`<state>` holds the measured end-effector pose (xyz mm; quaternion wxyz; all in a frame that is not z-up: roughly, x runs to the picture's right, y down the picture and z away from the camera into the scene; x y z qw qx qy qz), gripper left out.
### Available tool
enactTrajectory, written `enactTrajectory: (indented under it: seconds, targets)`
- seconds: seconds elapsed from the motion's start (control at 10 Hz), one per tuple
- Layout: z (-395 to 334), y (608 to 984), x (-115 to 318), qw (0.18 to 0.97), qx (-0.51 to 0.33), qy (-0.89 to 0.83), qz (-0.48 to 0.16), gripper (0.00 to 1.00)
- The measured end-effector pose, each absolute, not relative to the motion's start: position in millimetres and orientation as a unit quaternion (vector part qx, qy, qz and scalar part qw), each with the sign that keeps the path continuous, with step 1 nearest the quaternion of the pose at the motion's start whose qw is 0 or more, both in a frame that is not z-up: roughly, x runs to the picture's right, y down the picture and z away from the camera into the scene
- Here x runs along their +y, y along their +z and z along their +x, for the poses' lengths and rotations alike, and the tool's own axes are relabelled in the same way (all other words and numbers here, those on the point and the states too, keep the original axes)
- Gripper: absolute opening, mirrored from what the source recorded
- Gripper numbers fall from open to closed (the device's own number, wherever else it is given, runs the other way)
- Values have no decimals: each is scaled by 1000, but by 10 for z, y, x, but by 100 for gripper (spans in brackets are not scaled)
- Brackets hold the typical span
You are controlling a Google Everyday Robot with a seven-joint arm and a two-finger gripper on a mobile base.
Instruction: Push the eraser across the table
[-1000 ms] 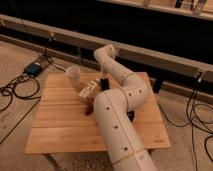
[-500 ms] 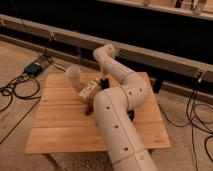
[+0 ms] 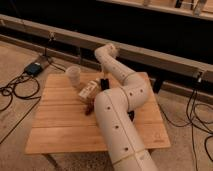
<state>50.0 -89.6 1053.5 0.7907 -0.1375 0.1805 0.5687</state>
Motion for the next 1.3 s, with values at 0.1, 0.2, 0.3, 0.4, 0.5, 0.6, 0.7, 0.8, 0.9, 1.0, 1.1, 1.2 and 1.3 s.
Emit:
enactTrajectory:
  seconds: [0.1,0.2,0.3,0.4,0.5,0.6,0.7,0.8,0.9,1.0,1.1,1.2,1.3]
  targets:
    - [519,10557,-904,789,180,572,-135,65]
    - [522,10575,-906,788,179,573,-134,65]
    - [521,10602,-901,788,179,574,-132,65]
    - [519,10626,-895,789,179,573,-132,65]
    - [518,10649,-897,790,178,573,-130,65]
    - [519,10670,-899,790,178,573,-128,65]
    - [525,10688,-901,789,178,574,-127,65]
    - [531,10700,-909,788,177,576,-125,65]
    - [533,10707,-914,788,176,577,-124,65]
    - [536,10712,-926,785,174,581,-123,65]
    - [542,10715,-943,783,172,586,-121,65]
    - [550,10716,-955,781,170,589,-120,65]
    - [555,10712,-972,778,167,594,-120,65]
